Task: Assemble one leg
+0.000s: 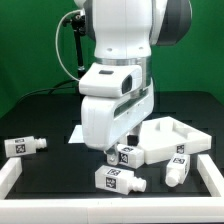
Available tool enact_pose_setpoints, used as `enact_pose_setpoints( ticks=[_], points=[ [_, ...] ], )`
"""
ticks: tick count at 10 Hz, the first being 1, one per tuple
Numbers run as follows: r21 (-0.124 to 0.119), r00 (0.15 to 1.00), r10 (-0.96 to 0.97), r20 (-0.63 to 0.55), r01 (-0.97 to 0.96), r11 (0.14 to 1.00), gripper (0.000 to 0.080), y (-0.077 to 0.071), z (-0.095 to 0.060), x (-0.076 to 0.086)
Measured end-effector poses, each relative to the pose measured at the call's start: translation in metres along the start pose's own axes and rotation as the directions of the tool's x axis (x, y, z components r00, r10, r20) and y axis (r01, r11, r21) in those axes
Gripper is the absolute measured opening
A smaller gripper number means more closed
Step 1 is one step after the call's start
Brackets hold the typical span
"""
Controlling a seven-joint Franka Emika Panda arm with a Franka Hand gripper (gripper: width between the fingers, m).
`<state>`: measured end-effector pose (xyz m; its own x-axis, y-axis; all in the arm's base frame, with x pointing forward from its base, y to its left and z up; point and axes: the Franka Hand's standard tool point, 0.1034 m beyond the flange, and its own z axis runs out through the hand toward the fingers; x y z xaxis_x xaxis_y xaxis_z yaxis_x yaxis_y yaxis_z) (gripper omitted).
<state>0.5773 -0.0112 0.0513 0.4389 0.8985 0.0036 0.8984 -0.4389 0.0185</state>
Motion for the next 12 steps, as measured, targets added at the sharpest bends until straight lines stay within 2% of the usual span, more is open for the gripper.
enact_pose_setpoints(
  ticks=[1,2,3,4,5,6,7,8,9,10,11,12],
  points=[
    [-0.011,1.000,0.006,-0.009,-0.006,1.000,0.0650,0.004,0.018,-0.008],
    [-0.008,1.000,0.011,-0.011,-0.011,1.000,0.0650,0.009,0.032,-0.014],
    [-0.005,1.000,0.010,-0.013,-0.010,1.000,0.0650,0.014,0.040,-0.018],
    [-0.009,1.000,0.006,-0.017,-0.006,1.000,0.0650,0.017,0.043,-0.021],
    [-0.009,1.000,0.006,-0.017,-0.006,1.000,0.0563,0.017,0.043,-0.021],
    [-0.008,1.000,0.006,-0.016,-0.006,1.000,0.0563,0.016,0.043,-0.021],
    [-0.008,1.000,0.007,-0.016,-0.007,1.000,0.0427,0.016,0.044,-0.021],
    [-0.008,1.000,0.007,-0.016,-0.007,1.000,0.0427,0.016,0.043,-0.021],
    [-0.008,1.000,0.007,-0.016,-0.007,1.000,0.0284,0.016,0.043,-0.021],
    [-0.008,1.000,0.007,-0.016,-0.007,1.000,0.0284,0.016,0.044,-0.021],
    [-0.009,0.999,-0.041,-0.011,0.041,0.999,0.0284,0.017,0.043,-0.028],
    [-0.010,0.995,-0.100,0.006,0.100,0.995,0.0284,0.019,0.039,-0.059]
  ],
)
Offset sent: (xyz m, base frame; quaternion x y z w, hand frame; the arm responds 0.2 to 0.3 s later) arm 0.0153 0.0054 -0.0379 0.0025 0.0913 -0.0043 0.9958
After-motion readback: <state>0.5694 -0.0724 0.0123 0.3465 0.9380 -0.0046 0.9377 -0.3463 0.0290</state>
